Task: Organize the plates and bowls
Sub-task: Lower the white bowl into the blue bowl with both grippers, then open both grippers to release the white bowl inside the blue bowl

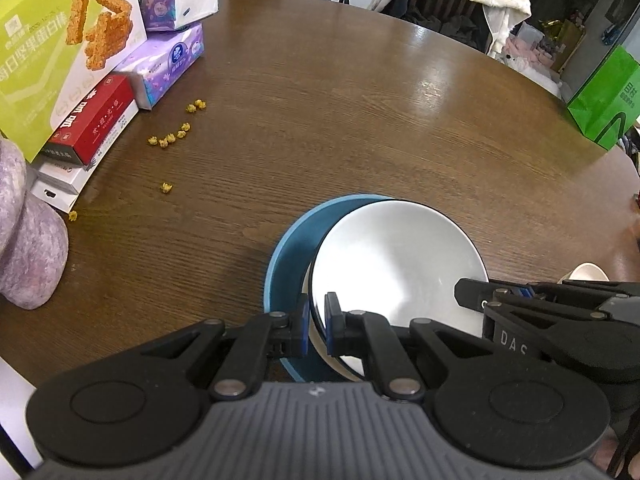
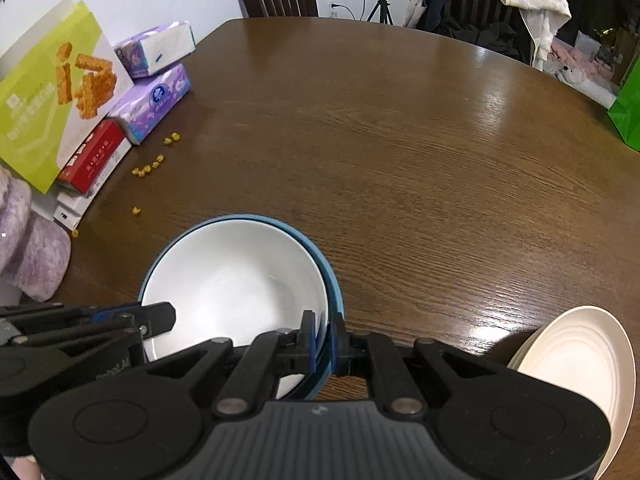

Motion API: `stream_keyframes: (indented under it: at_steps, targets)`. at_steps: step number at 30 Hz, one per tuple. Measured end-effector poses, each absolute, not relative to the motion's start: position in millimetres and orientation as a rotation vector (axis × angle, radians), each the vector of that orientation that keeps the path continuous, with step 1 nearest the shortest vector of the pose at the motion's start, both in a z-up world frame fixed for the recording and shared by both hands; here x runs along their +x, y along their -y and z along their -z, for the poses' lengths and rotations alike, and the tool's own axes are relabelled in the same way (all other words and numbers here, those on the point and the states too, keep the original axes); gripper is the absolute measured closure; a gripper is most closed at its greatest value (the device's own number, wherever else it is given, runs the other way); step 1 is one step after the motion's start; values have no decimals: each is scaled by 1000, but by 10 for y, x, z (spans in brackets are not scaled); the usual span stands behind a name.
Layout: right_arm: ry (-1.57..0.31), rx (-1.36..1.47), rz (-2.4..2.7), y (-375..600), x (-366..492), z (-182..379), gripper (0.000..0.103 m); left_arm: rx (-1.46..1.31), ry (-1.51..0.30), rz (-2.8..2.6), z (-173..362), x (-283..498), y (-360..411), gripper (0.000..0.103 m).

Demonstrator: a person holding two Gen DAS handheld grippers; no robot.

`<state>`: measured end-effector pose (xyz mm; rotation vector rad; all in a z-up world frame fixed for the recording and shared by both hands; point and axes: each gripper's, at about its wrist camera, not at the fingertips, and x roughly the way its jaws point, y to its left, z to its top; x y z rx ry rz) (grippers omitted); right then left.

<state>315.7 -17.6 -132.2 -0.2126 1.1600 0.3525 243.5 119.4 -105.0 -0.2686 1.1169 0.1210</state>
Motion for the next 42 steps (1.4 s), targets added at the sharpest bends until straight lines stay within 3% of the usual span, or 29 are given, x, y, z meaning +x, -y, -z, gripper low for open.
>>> stream_keyframes:
  at_steps: [19,21,22,25,28,29,32,33,35,37,42]
  targets:
    - [-1165,-236,-348,120,3171,1413,95,-277,-1113,-93,1123,2406,-1221,94]
    - [-1180,-211,-357,141,3197,1412,92,-284,-1115,-86,1119,2400,-1227,92]
    - [-1187,-194,-364,164,3203,1406,88,-286,-1111,-82,1106,2391,-1226,87]
    - [-1173,-171,-375,200,3193,1348,86,-281,-1085,-77,1037,2350,-1222,57]
    - [-1154,-113,-389,290,3204,1238,78,-288,-1061,-73,945,2320,-1248,50]
    - [-1141,-97,-389,336,3204,1196,75,-288,-1052,-78,910,2310,-1262,43]
    - [-1102,-74,-381,448,3197,1094,61,-298,-1013,-84,808,2262,-1306,26]
    - [-1090,-64,-384,486,3189,1062,52,-301,-1000,-85,782,2250,-1324,24]
    - [-1060,-59,-386,553,3158,1014,39,-301,-983,-96,736,2226,-1346,9]
    - [-1039,-52,-396,605,3121,982,21,-303,-945,-112,694,2184,-1368,2]
    - [-1021,-15,-427,758,3046,946,12,-288,-909,-114,641,2105,-1377,0]
